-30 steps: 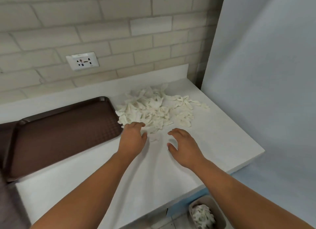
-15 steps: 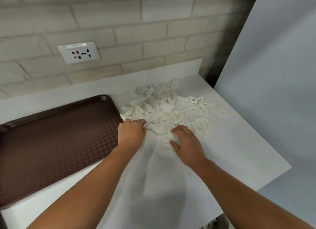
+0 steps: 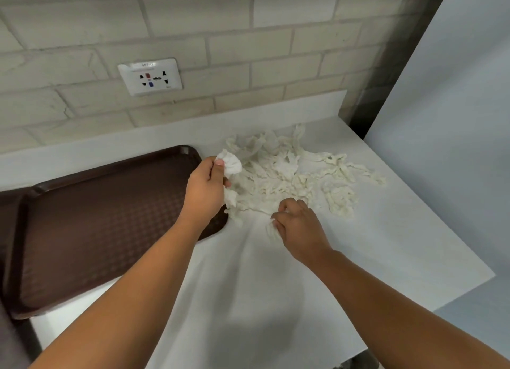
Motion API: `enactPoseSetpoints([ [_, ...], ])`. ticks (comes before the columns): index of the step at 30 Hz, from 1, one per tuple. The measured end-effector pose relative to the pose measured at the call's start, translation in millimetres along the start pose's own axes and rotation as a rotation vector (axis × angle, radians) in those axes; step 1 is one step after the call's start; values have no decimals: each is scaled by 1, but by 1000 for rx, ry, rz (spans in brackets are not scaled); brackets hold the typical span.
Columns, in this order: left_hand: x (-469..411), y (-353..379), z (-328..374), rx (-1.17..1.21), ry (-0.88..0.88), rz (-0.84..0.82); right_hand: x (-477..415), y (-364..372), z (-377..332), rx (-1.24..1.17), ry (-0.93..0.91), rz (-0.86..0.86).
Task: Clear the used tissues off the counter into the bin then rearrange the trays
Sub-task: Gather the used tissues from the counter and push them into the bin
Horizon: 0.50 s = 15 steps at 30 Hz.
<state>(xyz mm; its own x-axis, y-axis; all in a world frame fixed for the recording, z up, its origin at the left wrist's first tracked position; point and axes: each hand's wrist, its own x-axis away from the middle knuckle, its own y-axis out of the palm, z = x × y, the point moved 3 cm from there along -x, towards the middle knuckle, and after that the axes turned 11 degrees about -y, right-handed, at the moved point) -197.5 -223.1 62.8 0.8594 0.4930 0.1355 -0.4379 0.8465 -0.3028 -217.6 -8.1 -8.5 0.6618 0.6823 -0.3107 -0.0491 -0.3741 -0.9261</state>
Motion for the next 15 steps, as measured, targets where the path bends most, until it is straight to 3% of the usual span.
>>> enactPoseSetpoints([
  [3, 8, -2, 3, 131, -26, -26, -8, -9, -10, -66, 14, 25],
  [6, 20, 0, 10, 252, -41, -71, -12, -28, -20, -280, 88, 83],
  [12, 44, 15, 24, 387, -117, -164, -3, -72, -22, -834, 429, 162],
  [15, 61, 31, 35, 345, -86, -189, 13, -92, -14, -874, 497, 188],
])
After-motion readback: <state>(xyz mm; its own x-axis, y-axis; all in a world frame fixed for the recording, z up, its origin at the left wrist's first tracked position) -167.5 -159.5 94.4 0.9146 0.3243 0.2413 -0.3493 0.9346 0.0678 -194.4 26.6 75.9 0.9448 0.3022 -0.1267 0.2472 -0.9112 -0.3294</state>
